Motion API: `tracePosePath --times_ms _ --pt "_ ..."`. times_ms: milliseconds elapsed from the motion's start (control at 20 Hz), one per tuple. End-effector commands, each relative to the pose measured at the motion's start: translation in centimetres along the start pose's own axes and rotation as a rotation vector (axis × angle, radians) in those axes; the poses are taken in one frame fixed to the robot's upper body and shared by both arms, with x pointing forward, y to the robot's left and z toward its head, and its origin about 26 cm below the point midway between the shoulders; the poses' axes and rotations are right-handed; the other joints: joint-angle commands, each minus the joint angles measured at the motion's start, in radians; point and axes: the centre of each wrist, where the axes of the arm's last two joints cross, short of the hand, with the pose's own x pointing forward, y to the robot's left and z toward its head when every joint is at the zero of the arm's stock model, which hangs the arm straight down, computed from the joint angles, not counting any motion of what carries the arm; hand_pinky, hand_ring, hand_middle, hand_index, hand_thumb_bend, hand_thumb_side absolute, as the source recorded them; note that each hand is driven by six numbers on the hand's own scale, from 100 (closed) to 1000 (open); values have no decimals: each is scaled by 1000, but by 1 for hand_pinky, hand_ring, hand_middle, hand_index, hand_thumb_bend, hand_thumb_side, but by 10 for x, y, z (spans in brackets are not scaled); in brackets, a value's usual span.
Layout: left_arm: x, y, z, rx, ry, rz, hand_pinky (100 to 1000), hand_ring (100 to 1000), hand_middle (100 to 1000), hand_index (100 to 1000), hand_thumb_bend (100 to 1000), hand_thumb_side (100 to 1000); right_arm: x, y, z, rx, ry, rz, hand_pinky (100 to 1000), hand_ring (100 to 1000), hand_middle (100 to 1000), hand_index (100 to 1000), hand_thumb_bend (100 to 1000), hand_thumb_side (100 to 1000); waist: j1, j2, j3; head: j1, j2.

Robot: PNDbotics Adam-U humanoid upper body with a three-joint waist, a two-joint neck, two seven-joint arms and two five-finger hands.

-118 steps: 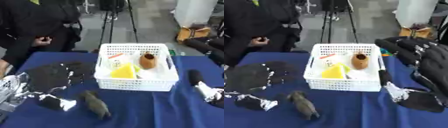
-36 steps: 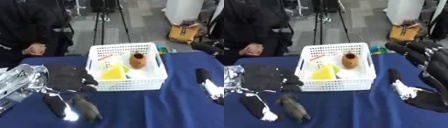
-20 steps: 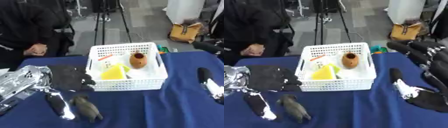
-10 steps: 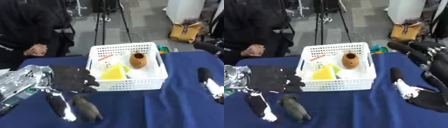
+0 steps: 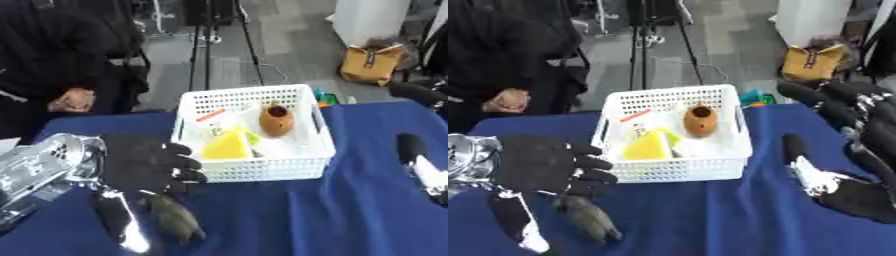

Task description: Pick up objects on the table and place them in the box.

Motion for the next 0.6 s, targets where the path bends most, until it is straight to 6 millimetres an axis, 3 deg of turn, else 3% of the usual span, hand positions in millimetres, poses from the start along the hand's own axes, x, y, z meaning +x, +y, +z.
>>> tracePosePath --times_ms 50,600 --pt "-7 -1 5 -153 -83 -97 1000 987 958 1000 658 1000 -4 -7 0 -19 -1 13 674 751 753 947 100 1000 -2 -15 -1 1 -10" --pt "-17 -12 -8 -157 -59 -126 1000 976 940 1000 595 1000 -5 -7 1 -27 9 16 678 754 754 947 100 1000 -5 -13 -4 3 -15"
